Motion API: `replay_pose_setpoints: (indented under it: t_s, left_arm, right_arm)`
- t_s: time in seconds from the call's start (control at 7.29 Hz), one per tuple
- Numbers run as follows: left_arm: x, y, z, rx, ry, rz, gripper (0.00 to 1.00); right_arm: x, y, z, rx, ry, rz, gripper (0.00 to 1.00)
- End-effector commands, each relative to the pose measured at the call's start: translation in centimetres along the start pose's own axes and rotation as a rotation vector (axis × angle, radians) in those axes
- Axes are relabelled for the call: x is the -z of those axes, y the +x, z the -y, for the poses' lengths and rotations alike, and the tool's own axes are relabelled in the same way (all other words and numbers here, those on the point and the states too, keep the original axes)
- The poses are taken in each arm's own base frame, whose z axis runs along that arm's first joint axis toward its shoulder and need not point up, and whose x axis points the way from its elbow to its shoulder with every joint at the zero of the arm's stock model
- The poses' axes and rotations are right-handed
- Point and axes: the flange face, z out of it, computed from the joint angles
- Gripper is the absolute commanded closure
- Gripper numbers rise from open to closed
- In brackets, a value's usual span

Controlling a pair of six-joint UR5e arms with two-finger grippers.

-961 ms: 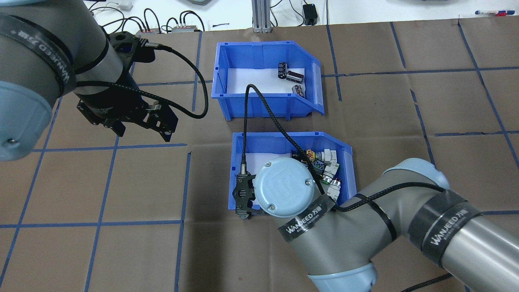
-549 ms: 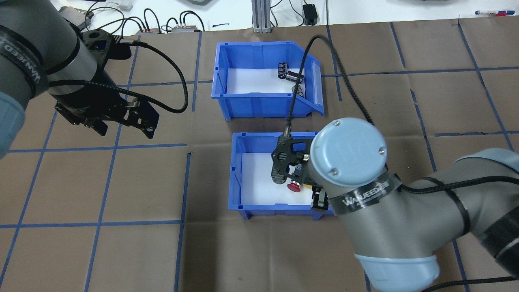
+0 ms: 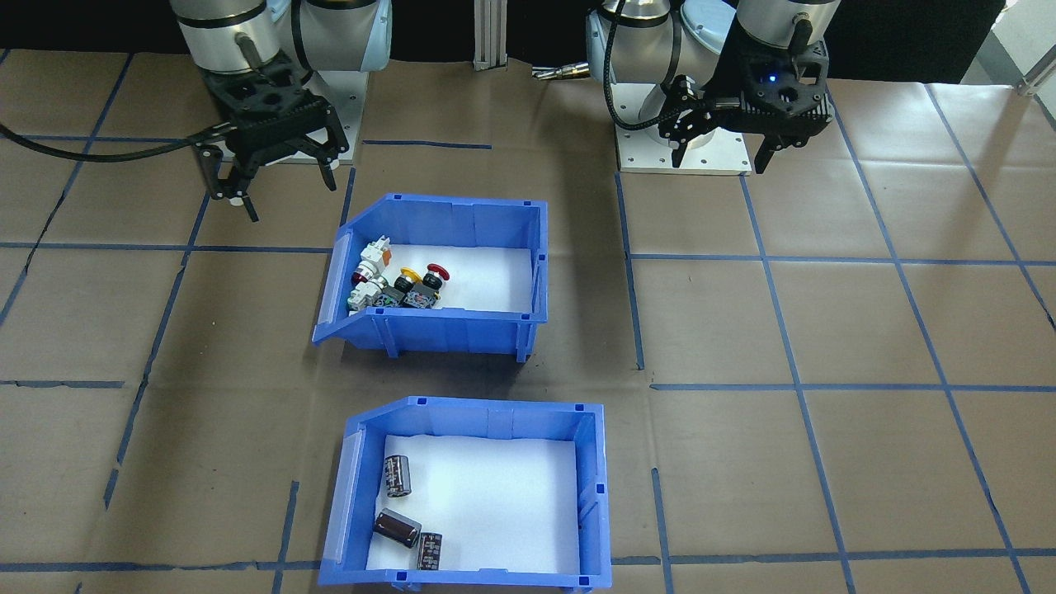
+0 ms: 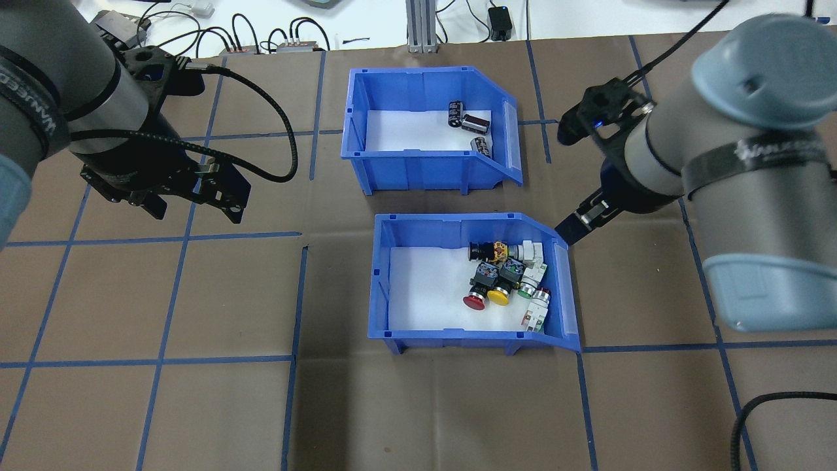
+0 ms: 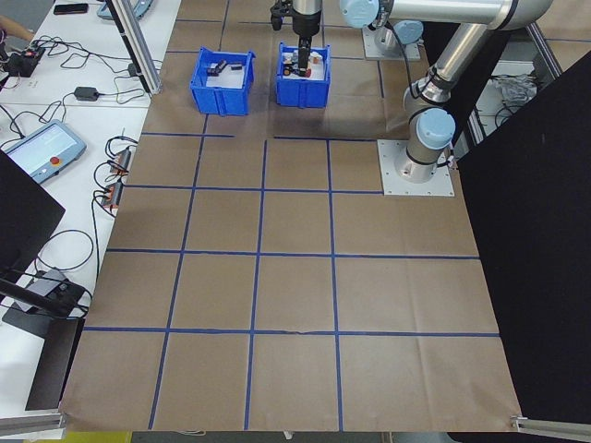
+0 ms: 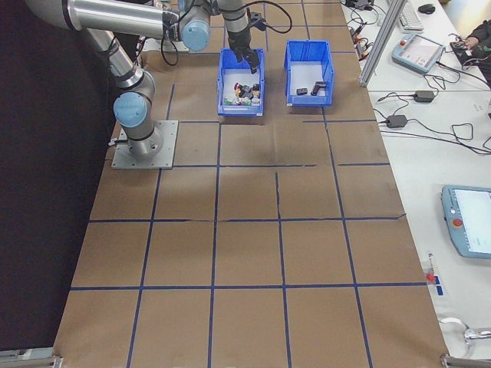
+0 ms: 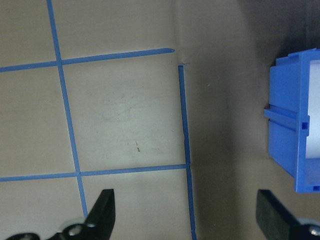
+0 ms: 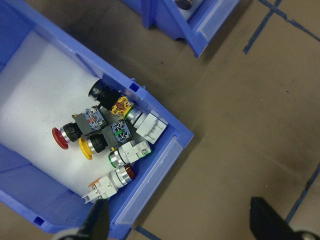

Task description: Place battery box in front

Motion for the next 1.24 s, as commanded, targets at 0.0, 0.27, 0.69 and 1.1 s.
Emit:
replay_pose_setpoints:
  t_s: [0.0,0.27,0.69,1.1]
  left_arm:
    - [0.0,-0.1,0.1,-0.001,0.003,0.007,0.00]
    - [-0.1,0.0,0.1,-0.001,0.001,0.006,0.00]
    - [-0.1,0.0,0.0,-0.001,0.000,0.007,0.00]
    - [-0.1,0.0,0.0,-0.001,0.000,0.005,0.00]
  right_arm:
    - [3.4,2.6,0.9,-0.292,-0.042,0.002,0.00]
    - [2.9,3.3,1.7,-0.572,-0.126,0.005,0.00]
    - [2.4,6.0,8.0,-0.676,-0.206,-0.014,0.00]
    - [2.6,5.6,9.5,-0.647,-0.206,-0.042,0.00]
